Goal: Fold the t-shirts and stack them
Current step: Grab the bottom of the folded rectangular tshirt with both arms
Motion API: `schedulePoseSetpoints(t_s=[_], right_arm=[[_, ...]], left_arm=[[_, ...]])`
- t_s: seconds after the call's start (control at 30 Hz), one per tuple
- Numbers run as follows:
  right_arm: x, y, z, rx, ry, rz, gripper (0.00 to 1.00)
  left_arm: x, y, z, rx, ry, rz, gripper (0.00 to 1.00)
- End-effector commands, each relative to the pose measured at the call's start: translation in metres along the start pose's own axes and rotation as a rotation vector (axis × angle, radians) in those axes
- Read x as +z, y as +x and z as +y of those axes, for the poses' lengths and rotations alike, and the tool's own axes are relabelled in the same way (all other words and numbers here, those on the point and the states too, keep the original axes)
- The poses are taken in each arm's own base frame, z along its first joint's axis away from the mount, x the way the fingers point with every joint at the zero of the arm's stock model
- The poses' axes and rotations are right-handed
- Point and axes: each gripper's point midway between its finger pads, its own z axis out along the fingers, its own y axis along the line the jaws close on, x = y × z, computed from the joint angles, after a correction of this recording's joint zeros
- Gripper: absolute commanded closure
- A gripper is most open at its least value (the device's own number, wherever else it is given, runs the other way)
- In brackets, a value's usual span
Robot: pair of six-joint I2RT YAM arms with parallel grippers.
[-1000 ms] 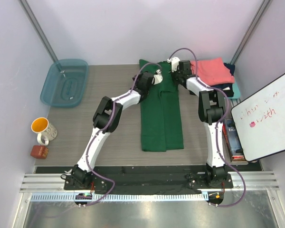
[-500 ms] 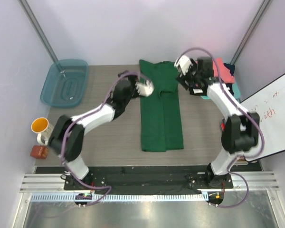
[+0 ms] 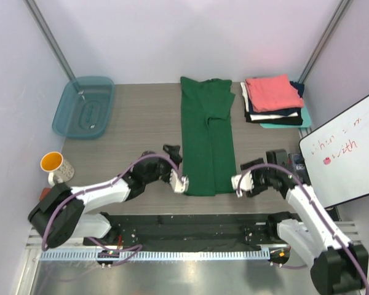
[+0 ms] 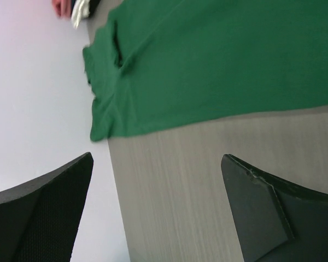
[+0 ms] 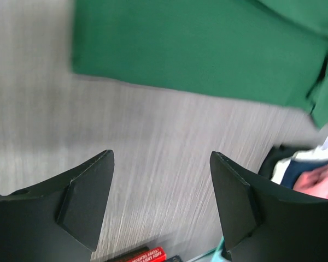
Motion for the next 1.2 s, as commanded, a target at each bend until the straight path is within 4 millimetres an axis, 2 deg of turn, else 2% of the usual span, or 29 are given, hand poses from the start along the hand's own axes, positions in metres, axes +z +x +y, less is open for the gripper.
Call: schedulePoseSetpoints(t_s=[0.0, 0.1, 0.2, 0.47, 0.53, 0.7, 0.87, 1.17], right_arm=[[0.003, -0.015, 0.019, -0.246, -0.019, -0.070, 0.25], [0.006, -0.015, 0.033, -0.254, -0.060, -0.081, 0.25], [0.009, -0.017, 0.043, -0.267, -0.093, -0.104, 0.27], [0.018, -0.025, 0.054, -0.341, -0.110, -0.172, 0.32], [0.019, -0.025, 0.055, -0.339, -0.115, -0.172, 0.32], [0.022, -0.026, 0.062, -0.342, -0.127, -0.189, 0.33], [0.029, -0.027, 0.066, -0.350, -0.123, -0.211, 0.34], [0.044, -0.029, 0.066, -0.345, -0.118, -0.250, 0.38]], left_arm=[[-0.009, -0.043, -0.042, 0.105, 0.083, -0.222, 0.00], [-0.014, -0.058, -0.064, 0.109, 0.145, -0.284, 0.00], [-0.014, -0.064, -0.078, 0.103, 0.179, -0.304, 0.00], [-0.009, -0.077, -0.090, 0.038, 0.222, -0.322, 0.04], [-0.011, -0.080, -0.093, 0.028, 0.229, -0.334, 0.08], [-0.016, -0.083, -0.119, -0.002, 0.295, -0.354, 0.20], [-0.016, -0.086, -0.129, -0.015, 0.327, -0.362, 0.34], [-0.006, -0.090, -0.129, -0.018, 0.350, -0.370, 0.40]])
